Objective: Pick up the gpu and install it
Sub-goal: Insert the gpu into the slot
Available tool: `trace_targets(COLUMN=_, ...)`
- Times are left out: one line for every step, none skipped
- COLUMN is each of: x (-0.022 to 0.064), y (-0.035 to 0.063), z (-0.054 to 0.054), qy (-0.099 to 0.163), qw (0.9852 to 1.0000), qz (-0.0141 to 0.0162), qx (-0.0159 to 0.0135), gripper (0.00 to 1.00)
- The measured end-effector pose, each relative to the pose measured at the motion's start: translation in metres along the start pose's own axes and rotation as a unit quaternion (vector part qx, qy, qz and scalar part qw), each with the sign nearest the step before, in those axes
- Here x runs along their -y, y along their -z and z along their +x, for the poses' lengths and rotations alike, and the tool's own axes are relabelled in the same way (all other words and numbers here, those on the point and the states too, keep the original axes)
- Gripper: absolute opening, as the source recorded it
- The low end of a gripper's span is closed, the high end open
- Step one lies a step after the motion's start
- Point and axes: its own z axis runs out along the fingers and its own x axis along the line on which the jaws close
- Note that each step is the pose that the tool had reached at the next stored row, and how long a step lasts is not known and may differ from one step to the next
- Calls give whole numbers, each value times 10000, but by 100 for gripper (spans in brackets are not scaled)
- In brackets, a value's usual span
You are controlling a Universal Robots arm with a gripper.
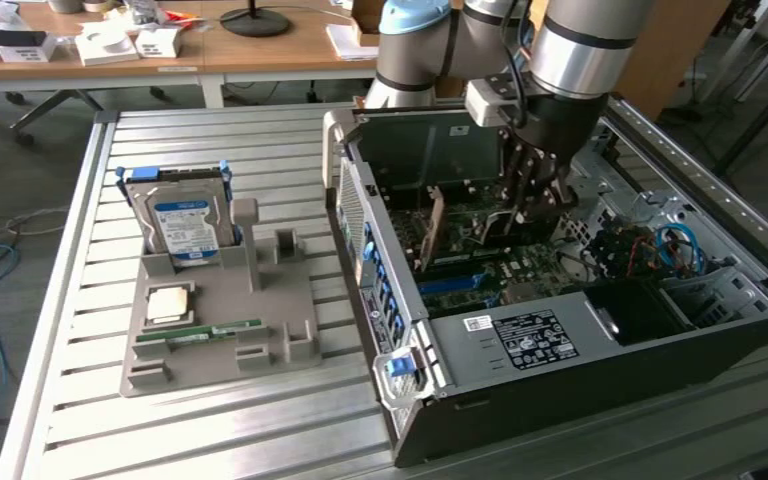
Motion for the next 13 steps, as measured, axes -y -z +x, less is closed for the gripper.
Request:
trace_targets(x=0, y=-8, z=0, qy=0, qw=10000, qz=0, qx=0, gripper=26)
trace_targets(x=0, y=-16, z=0, qy=0, qw=10000, qz=0, qx=0, gripper=26)
trace_targets(x=-1, y=-25, z=0, qy=0, qw=10000, qz=0, qx=0, gripper=26)
trace_targets(x=-1, y=-33, z=-1, qy=0, qw=10000, qz=0, qx=0, gripper=26)
trace_targets(x=-1, y=-41, z=-1, qy=0, qw=10000, qz=1, qx=0, gripper=26)
trace_targets(x=-1, y=-49, z=-1, qy=0, qw=10000, qz=0, qx=0, gripper=26)
trace_targets(x=-1, y=-56, z=-1, qy=0, qw=10000, qz=0, qx=0, gripper=26)
trace_targets(x=-1, y=-64, z=-1, qy=0, qw=10000, qz=0, qx=0, gripper=26)
trace_targets(x=-2, y=-73, z=-1, qy=0, qw=10000, qz=0, qx=0, gripper=26)
trace_targets(x=-2, y=-83, z=-1, qy=0, qw=10000, qz=0, qx=0, gripper=26)
trace_targets(x=-4, y=-93, z=-1, qy=0, qw=10000, qz=0, qx=0, gripper=26)
trace_targets(x=-5, y=-103, z=-1, qy=-1, qw=10000, qz=0, qx=0, gripper=26)
trace_targets(x=-5, y=-112, z=-1, qy=0, qw=10000, qz=0, qx=0, gripper=26)
